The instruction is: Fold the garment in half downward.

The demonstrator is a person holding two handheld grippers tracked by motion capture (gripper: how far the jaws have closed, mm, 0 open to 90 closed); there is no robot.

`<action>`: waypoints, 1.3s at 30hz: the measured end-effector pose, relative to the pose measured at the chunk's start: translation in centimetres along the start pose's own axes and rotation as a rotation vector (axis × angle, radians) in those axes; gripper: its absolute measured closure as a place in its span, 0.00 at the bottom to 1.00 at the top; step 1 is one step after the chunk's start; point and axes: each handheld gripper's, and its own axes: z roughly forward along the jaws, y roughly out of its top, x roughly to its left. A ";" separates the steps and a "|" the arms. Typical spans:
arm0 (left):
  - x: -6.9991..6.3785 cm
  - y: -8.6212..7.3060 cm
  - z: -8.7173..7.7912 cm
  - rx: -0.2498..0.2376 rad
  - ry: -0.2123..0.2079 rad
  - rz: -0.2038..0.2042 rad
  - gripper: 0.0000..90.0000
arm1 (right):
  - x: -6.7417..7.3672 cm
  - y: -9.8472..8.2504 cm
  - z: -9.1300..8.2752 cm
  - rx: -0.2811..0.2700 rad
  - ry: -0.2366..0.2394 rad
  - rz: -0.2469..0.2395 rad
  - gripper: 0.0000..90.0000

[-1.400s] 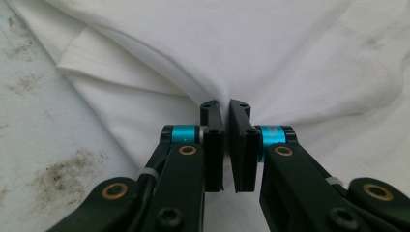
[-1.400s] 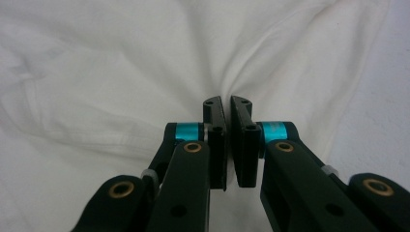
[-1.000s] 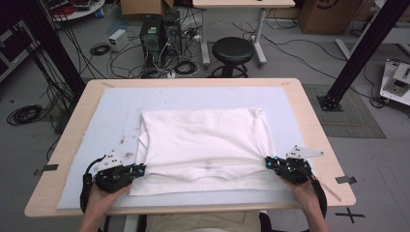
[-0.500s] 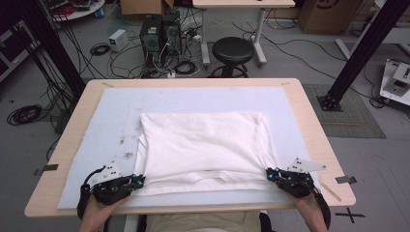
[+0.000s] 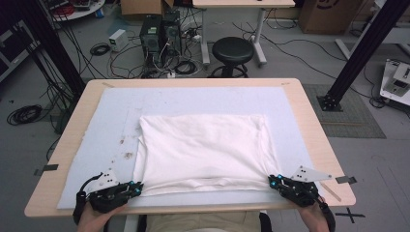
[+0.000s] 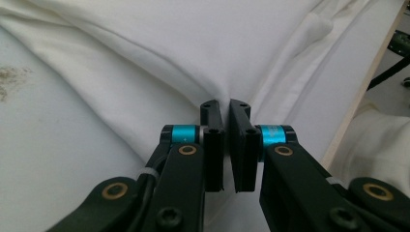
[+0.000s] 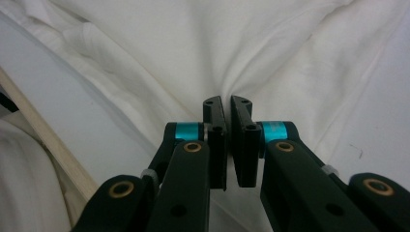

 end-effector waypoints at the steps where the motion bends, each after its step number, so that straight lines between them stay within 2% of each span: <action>1: 0.0 0.0 0.0 0.001 0.000 0.003 0.94 | 0.0 0.0 0.0 -0.002 -0.001 0.000 0.97; 28: -0.6 -0.9 -0.9 0.012 -0.056 0.013 0.94 | 0.6 -1.1 -1.4 -0.008 0.036 -0.009 0.96; 39: -0.4 -1.2 -0.8 0.004 -0.065 -0.001 0.94 | 0.3 -1.5 -1.2 -0.021 0.047 0.022 0.94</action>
